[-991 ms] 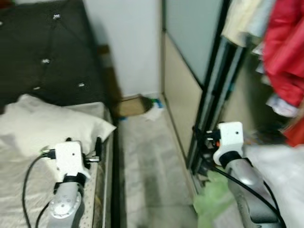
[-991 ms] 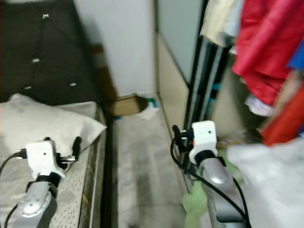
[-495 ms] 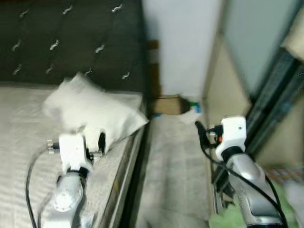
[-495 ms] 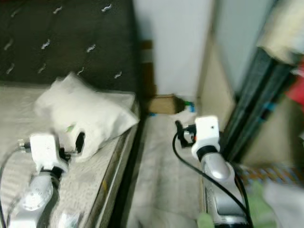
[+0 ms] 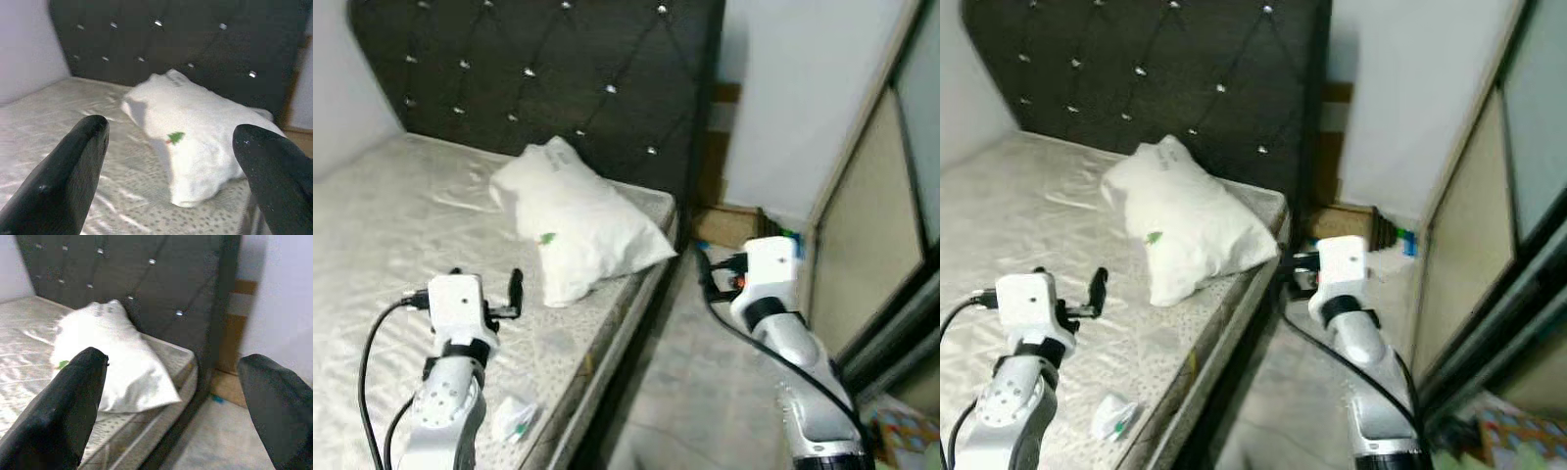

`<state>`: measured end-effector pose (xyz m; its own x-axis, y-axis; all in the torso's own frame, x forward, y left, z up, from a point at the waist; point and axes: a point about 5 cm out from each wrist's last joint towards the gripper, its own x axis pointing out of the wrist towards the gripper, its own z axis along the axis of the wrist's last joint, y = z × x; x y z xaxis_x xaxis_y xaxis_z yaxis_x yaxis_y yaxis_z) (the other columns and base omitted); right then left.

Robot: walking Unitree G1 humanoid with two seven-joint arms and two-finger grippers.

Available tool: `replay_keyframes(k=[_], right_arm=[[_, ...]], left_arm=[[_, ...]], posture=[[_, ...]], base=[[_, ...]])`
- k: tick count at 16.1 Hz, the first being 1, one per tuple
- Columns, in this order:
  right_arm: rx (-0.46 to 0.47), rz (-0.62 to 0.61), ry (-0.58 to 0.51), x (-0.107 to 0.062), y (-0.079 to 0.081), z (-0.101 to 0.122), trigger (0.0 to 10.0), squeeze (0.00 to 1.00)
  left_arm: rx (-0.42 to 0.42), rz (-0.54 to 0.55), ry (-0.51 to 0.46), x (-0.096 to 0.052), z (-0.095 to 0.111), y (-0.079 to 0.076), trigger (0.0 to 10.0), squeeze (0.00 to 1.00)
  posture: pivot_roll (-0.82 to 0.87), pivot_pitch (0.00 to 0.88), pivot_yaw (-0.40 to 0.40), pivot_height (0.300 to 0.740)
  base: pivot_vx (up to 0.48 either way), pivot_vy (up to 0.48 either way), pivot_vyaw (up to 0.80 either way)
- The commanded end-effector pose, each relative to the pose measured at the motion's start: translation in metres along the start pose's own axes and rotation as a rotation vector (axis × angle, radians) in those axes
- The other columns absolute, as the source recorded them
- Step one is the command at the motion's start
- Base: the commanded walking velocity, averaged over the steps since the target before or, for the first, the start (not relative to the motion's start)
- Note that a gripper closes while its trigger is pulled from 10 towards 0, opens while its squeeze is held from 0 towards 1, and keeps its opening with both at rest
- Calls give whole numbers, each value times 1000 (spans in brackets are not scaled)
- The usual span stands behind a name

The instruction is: Clean up the room

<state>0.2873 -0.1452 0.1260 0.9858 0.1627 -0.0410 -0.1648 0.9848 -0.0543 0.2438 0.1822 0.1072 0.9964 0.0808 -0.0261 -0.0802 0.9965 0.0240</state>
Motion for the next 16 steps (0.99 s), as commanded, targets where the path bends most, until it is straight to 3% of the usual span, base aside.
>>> replay_keyframes(k=[1, 16], right_arm=[[1, -28, 2, -1, -7, -1, 10000, 0], [9, -8, 10, 0, -6, -3, 10000, 0]], left_arm=[[-7, -2, 7, 1, 0, -1, 10000, 0], [-24, 21, 5, 1, 1, -1, 10000, 0]], posture=[[-115, 0, 76, 740], [-102, 0, 54, 740]], base=[[0, 0, 800], [0, 0, 800]])
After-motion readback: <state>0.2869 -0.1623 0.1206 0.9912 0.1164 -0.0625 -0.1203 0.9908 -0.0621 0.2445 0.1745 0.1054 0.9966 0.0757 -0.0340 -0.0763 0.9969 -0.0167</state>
